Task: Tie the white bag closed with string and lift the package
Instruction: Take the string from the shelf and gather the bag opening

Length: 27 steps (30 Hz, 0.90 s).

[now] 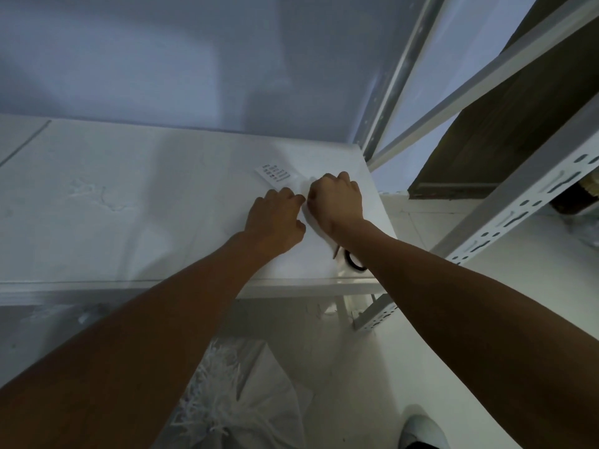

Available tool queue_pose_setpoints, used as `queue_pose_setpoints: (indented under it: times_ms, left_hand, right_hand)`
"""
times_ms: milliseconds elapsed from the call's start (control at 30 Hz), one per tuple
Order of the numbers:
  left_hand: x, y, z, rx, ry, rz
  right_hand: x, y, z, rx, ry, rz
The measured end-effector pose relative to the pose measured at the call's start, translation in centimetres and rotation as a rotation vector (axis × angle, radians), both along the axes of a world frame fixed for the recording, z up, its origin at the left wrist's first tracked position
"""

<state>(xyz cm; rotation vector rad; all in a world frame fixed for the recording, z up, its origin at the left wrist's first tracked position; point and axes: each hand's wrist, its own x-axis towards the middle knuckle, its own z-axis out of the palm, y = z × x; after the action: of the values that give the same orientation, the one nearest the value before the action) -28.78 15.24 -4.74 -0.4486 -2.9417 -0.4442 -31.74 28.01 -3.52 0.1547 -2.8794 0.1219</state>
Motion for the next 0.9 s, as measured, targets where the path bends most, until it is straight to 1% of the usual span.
queue_pose_setpoints:
  times_ms: [200,367,433,567,700,767,833,900]
  left_hand:
    - [0.8,-0.7,0.5,0.000,-0.058,-0.018]
    - [3.8,-1.6,2.1,0.064,-0.111,0.011]
    - [5.8,-2.0,2.9,0.080,-0.104,-0.015]
    - [10.1,-4.1,5.5,0.042,-0.046,-0.117]
    - [14.1,-6.5,9.0,-0.011,0.001,-0.123]
    - [16.2,-7.4,10.6,-0.023,0.033,-0.121]
    - [18.6,-8.2,11.7,0.027,0.058,-0.113]
    - [21.1,-8.8,12.5,0.122,0.068,-0.089]
  right_hand:
    - [3.5,0.7,0.3,-0.120,-0.024,-0.009]
    - [10.5,0.7,0.1,-0.203,-0.008,-0.112]
    - [13.2,0.6,0.5,-0.227,-0.027,-0.112]
    - [17.2,0.3,2.9,-0.276,-0.041,0.010]
    - [20.6,-0.1,6.5,-0.270,-0.029,0.207]
    - [22.0,-0.1,8.1,-0.281,-0.019,0.273]
    - [23.3,-0.1,9.4,-0.324,-0.018,0.321]
    - [24.7,-0.2,10.4,-0.363,-0.033,0.387]
